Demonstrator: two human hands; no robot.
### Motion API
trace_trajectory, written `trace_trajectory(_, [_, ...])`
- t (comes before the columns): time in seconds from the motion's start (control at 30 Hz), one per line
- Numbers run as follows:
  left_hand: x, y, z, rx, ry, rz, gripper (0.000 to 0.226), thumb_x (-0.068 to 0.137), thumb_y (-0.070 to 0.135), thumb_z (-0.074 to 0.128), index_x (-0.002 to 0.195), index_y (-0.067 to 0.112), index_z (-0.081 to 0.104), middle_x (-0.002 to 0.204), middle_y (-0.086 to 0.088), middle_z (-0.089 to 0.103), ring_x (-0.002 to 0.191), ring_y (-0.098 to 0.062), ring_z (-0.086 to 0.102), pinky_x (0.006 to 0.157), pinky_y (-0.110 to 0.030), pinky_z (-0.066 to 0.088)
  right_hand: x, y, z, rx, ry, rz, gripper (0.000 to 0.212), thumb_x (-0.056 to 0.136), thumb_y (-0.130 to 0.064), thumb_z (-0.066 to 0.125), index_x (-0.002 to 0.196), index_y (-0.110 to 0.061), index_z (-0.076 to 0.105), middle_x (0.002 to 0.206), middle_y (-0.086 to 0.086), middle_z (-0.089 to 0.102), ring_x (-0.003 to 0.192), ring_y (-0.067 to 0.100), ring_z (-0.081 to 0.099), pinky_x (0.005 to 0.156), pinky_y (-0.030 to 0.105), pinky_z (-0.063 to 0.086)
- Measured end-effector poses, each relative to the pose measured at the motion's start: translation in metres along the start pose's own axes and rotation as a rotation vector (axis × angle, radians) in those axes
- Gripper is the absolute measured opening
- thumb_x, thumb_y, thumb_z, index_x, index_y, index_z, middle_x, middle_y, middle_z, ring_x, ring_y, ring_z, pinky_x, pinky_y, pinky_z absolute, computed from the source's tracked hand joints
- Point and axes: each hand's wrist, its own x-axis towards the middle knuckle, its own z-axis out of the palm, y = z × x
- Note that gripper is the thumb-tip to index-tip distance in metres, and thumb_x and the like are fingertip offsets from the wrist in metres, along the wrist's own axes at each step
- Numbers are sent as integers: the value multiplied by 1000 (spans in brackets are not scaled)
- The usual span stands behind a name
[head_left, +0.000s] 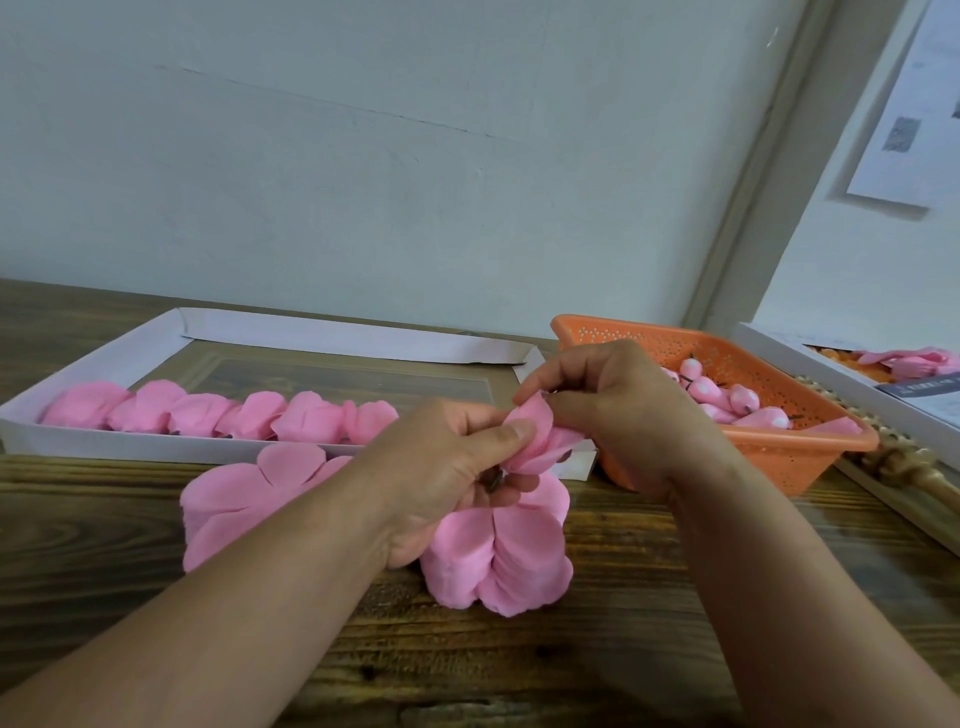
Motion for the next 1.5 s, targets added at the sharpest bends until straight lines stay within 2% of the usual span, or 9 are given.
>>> trace_trajectory(0.07, [0, 0, 0, -12, -4, -11, 24, 82, 15, 64, 102, 4, 71, 85, -8, 72, 70, -10, 67, 61, -19, 52, 0, 0, 1, -28, -17, 10, 28, 76, 16, 50, 76, -4, 69, 79, 22, 70, 89, -12, 44, 80, 21, 41])
trace_trajectory(0.2, [0, 1, 1, 38, 26, -3, 19, 83, 6, 66, 101, 3, 71, 93, -14, 73, 74, -13, 66, 63, -20, 52, -2, -1, 3, -13, -15, 5, 28, 74, 18, 49, 76, -2, 69, 85, 28, 68, 85, -17, 30, 59, 14, 48])
trace_trajectory(0.3, [0, 1, 1, 43, 48, -8, 19, 86, 5, 64, 103, 4, 71, 98, -15, 73, 82, -17, 67, 68, -23, 53, 0, 0, 1, -20, -23, 8, 28, 78, 15, 49, 80, -2, 70, 77, 21, 70, 92, -4, 53, 67, 29, 46])
trace_trajectory(0.37, [0, 2, 1, -18, 54, -22, 17, 85, 5, 65, 100, 3, 71, 90, -12, 73, 76, -16, 68, 64, -20, 54, 0, -1, -3, -54, -15, -20, 23, 83, 4, 53, 86, -11, 71, 72, 7, 67, 70, 20, 67, 54, 33, 48])
trace_trajectory(0.6, [0, 7, -3, -272, -3, -100, 9, 78, 2, 64, 83, 1, 72, 75, -10, 70, 65, -13, 67, 57, -20, 55, -10, -9, -21, -240, -306, -272, 38, 67, -14, 71, 105, -21, 66, 138, -4, 49, 131, 1, 38, 112, 25, 23])
trace_trajectory(0.8, [-2, 7, -4, -305, -78, -105, 32, 63, 8, 71, 94, 2, 76, 86, -10, 71, 73, -13, 68, 68, -22, 57, -5, -6, -15, -259, -180, -181, 16, 73, -8, 76, 82, -19, 69, 127, -12, 55, 121, -3, 47, 107, 25, 30])
trace_trajectory(1.1, [-3, 10, -1, -389, -93, -88, 21, 89, -1, 53, 103, 0, 68, 88, -11, 71, 74, -14, 69, 72, -23, 57, -3, -3, -7, -174, -29, -277, 12, 81, 6, 63, 71, 3, 59, 107, 3, 63, 100, 14, 59, 81, 18, 45])
trace_trajectory(1.4, [-6, 13, 0, -402, -145, -61, 35, 75, 10, 58, 108, 0, 66, 87, -10, 71, 73, -13, 69, 68, -21, 58, 2, 1, -2, -116, 66, -265, 7, 71, -12, 57, 65, -10, 55, 87, 0, 63, 82, 13, 58, 73, 25, 43])
trace_trajectory(1.5, [-7, 13, 2, -403, -163, -85, 29, 82, 1, 58, 110, -2, 66, 82, -9, 70, 70, -13, 68, 66, -20, 57, -1, 0, -5, -56, 4, -270, 12, 68, -8, 59, 75, -17, 59, 98, -1, 65, 96, 15, 60, 78, 27, 48])
